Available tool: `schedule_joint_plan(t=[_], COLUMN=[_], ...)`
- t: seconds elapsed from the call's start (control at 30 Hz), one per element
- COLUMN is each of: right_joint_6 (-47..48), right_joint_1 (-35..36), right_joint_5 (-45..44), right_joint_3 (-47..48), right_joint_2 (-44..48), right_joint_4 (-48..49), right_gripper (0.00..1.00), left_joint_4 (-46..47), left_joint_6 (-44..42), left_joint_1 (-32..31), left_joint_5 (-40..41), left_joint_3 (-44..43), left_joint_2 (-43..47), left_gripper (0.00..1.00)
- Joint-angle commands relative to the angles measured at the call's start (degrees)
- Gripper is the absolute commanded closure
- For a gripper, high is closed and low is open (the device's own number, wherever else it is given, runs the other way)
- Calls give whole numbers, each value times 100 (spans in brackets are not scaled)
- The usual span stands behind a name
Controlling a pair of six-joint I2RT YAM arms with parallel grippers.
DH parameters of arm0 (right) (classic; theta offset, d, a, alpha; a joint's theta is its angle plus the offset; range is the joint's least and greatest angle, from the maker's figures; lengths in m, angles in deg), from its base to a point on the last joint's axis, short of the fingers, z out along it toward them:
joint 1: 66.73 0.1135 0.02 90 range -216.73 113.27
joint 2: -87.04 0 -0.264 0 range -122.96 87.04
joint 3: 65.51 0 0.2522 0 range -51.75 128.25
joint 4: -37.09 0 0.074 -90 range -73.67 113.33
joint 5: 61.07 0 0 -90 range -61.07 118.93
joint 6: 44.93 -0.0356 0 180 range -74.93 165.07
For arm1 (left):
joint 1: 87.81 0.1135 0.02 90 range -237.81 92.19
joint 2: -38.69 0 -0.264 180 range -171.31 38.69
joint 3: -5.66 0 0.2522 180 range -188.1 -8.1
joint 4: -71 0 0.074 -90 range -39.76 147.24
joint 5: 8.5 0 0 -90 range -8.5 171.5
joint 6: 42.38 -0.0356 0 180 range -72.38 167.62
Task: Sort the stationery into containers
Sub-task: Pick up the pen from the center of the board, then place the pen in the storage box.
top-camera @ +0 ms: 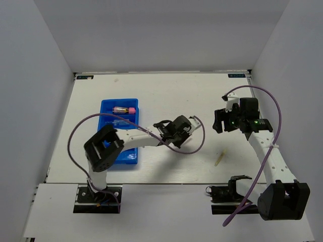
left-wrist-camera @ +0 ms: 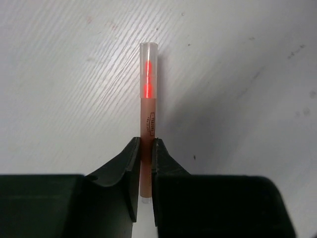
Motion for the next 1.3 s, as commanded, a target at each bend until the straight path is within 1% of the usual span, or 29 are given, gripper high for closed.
schedule_joint_plan(t=[0.0,0.07,0.13,0.17,0.3,0.33,0.37,0.4,0.47,0.5,0.57,0.6,0.63,0.7,0.73,0.77,0.8,0.83,0.87,0.9,0.93,0.97,1.0,1.1,1.13,1.17,1.2,1.23,1.27], right_joint_6=[47,64,73,82,64,64,64,64,47,47,55,47,38,38,20,29,20,20,20,12,11,3,11,3,20,20,20,20,3], right_joint_1=[-32,-23,-41,-41,-32,-41,-32,-32,-41,-49,-41,-32,-41,-32,-49,-32,-49,-49,-49,-49,-49,-49,-67,-67,-93,-85,-128,-94,-120], right_joint_5=[189,224,233,250,312,329,338,347,364,356,400,409,435,461,479,488,488,505,514,540,549,558,567,584,576,610,628,654,681], right_joint_3=[50,50,24,24,15,24,15,15,24,33,24,50,42,33,41,42,42,42,24,24,33,24,33,24,33,15,24,24,15], right_joint_2=[69,52,34,34,8,17,-1,-9,-36,-62,-71,-88,-106,-98,-106,-115,-115,-115,-132,-141,-133,-150,-159,-150,-150,-150,-150,-159,-176], right_joint_4=[-40,-23,-23,-32,-32,-32,-23,-49,-41,-49,-49,-67,-76,-67,-76,-76,-76,-85,-67,-76,-76,-76,-85,-93,-93,-93,-93,-85,-93], right_gripper=[25,25,25,25,25,25,25,25,25,24,24,24,24,24,24,24,24,24,24,24,24,24,24,24,24,24,24,24,24], left_joint_4=[-441,-827,-1196,-1397,-1698,-1698,-1629,-1602,-1523,-1479,-1496,-1487,-1418,-1347,-1312,-1329,-1434,-1556,-1575,-1593,-1575,-1514,-1479,-1435,-1469,-1557,-1697,-1803,-1786], left_joint_6=[-226,-620,-779,-980,-1183,-1410,-1508,-1596,-1983,-2088,-2265,-2282,-2257,-2335,-2361,-2405,-2475,-2781,-2862,-2932,-2942,-2968,-2942,-3056,-3265,-3415,-3825,-4090,-4354], left_joint_1=[31,58,119,145,741,813,1031,1033,1270,1323,1586,1665,1936,2594,2780,3278,3457,3642,4183,4389,4573,5149,5338,6224,6532,6674,7015,7097,7106], left_joint_5=[-152,-196,-222,-135,-108,-265,-293,-397,-451,-434,-407,-398,-407,-784,-898,-1326,-1521,-1932,-2128,-2687,-2892,-3121,-3758,-4499,-4929,-5377,-5590,-5845,-5882], left_joint_3=[62,132,280,464,1324,1484,1964,2126,2546,2810,3057,3207,3374,3515,3681,3709,3727,3735,3770,3797,3849,3876,3902,3981,4008,4060,4061,4113,4192], left_joint_2=[1220,1816,2108,2570,3610,4004,4425,4847,5228,5717,6010,6368,6459,6705,6828,6855,6855,6812,6785,6768,6733,6706,6706,6653,6653,6584,6548,6530,6469], left_gripper=[99,99,99,99,99,99,99,99,99,99,99,99,99,99,99,99,99,99,99,99,99,99,99,99,99,99,99,99,99])
